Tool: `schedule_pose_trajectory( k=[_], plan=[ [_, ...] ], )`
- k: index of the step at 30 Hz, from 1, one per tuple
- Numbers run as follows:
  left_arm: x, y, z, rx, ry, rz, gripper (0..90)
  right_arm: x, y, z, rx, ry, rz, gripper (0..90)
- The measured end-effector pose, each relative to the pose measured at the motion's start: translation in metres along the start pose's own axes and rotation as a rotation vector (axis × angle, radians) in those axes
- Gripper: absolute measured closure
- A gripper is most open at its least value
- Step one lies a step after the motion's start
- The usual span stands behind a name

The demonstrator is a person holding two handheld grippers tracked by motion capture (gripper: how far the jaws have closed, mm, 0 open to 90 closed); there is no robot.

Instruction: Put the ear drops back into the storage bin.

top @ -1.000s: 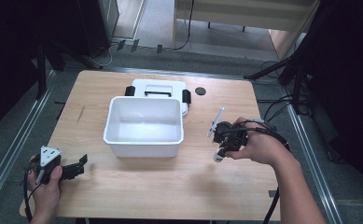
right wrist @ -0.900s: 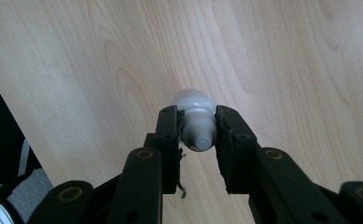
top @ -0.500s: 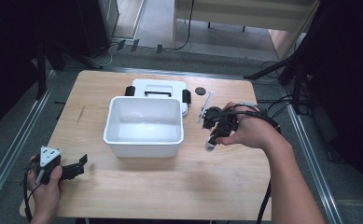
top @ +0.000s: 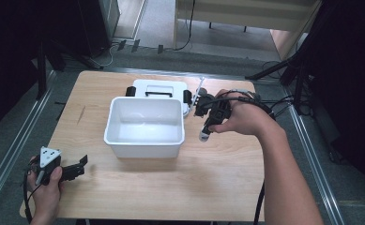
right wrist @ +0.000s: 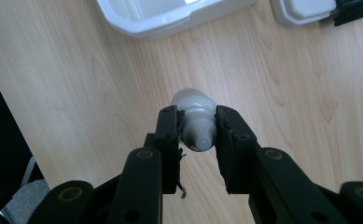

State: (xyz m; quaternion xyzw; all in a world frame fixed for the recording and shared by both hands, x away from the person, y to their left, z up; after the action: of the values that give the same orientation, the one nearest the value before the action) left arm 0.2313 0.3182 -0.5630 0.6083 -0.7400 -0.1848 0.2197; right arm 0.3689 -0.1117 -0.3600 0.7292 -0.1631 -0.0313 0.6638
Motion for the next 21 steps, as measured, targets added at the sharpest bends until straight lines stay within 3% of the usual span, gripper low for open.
schedule_pose_trajectory(
  k=[9, 21],
  plan=[
    [0.000, 0.000, 0.000, -0.003, -0.004, 0.000, 0.0, 0.006, 0.020, -0.020, 0.018, 0.015, 0.010, 71.9],
    [0.000, 0.000, 0.000, 0.000, -0.005, 0.000, 0.0, -0.003, 0.033, -0.061, 0.052, 0.071, 0.011, 71.9]
  ],
)
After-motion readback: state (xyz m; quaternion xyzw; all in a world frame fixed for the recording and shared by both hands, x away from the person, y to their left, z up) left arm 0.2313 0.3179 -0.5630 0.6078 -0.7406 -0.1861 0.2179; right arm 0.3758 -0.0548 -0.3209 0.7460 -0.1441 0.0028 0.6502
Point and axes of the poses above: each handheld gripper's, and its own axes: y roughly backward along the jaws, z roughly out of its underside, x roughly to its right, the point moved 2 cm from there along -y, roughly forward along the jaws, and after that the axes turned 5 degrees about z, right-handed, at the moved point
